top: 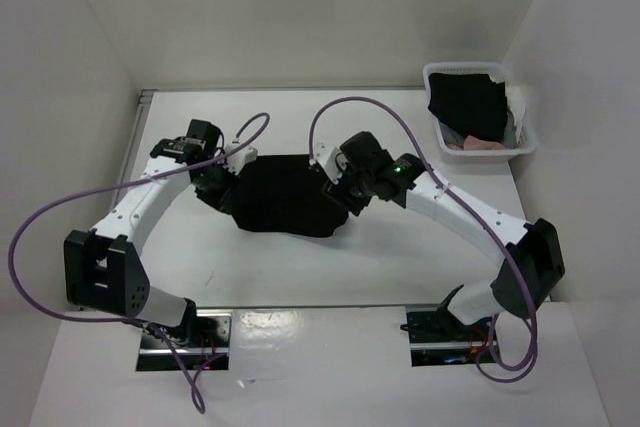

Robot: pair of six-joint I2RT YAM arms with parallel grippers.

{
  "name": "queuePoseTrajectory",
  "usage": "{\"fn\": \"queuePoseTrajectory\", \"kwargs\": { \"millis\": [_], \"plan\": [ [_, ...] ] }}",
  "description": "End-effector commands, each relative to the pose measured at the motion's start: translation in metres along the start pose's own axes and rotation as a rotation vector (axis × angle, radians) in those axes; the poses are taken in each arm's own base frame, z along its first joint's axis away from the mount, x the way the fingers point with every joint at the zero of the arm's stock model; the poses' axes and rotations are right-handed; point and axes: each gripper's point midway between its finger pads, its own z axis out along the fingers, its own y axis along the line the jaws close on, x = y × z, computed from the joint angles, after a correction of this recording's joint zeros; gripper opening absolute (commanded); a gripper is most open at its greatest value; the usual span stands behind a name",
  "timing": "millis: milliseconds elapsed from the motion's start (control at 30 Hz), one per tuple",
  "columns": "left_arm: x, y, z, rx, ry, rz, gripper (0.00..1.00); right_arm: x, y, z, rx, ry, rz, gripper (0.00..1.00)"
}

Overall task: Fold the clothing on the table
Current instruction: Flatten the skirt out

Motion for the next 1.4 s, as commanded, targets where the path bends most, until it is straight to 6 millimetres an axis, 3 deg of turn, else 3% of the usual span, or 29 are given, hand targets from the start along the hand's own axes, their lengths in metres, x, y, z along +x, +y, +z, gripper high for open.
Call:
{"fn": "queuePoseTrajectory", "kwargs": {
  "millis": [0,67,167,367,433,500,600,900,933,1067,1167,1300,1367],
  "plan": [
    [-0.002,0.01,0.006,-0.019,-0.004,-0.077,0.4,-0.011,0.003,0.012,0.083,-0.024,-0.046,0.57],
    [0.0,0.01,0.014,0.016,0.015,-0.111,0.4,-0.008,0.013,0.018,0.105,-0.014,-0.084,0.57],
    [-0.005,0.014,0.029,0.026,0.017,-0.135,0.4,-0.004,0.01,0.026,0.124,0.01,-0.076,0.57],
    [-0.042,0.027,0.053,0.038,-0.019,-0.214,0.4,-0.021,-0.024,0.047,0.19,-0.012,-0.025,0.58],
    [-0.056,0.031,0.059,0.048,-0.041,-0.225,0.4,-0.029,-0.049,0.045,0.198,-0.046,0.026,0.58],
    [-0.058,0.024,0.061,0.09,-0.044,-0.236,0.4,-0.027,-0.054,0.048,0.206,-0.045,0.036,0.58],
    [-0.052,0.021,0.056,0.089,-0.049,-0.226,0.38,-0.026,-0.053,0.037,0.213,-0.06,0.013,0.58],
    [-0.014,-0.003,0.011,0.116,-0.002,-0.181,0.41,-0.015,-0.015,0.004,0.206,-0.115,-0.074,0.58],
    [-0.012,-0.002,0.004,0.084,-0.02,-0.173,0.43,-0.02,-0.012,-0.005,0.207,-0.137,-0.093,0.58],
    [-0.02,-0.001,-0.006,0.07,-0.059,-0.17,0.46,-0.009,-0.008,-0.005,0.233,-0.109,-0.131,0.58],
    [-0.028,0.009,0.004,0.054,-0.033,-0.2,0.43,-0.012,-0.005,0.002,0.231,-0.105,-0.126,0.58],
    [-0.055,0.035,0.016,-0.011,-0.07,-0.234,0.38,-0.021,-0.02,0.028,0.281,-0.074,-0.095,0.58],
    [-0.063,0.04,0.034,0.01,-0.046,-0.251,0.38,-0.031,-0.041,0.033,0.292,-0.094,-0.031,0.58]
  ]
}}
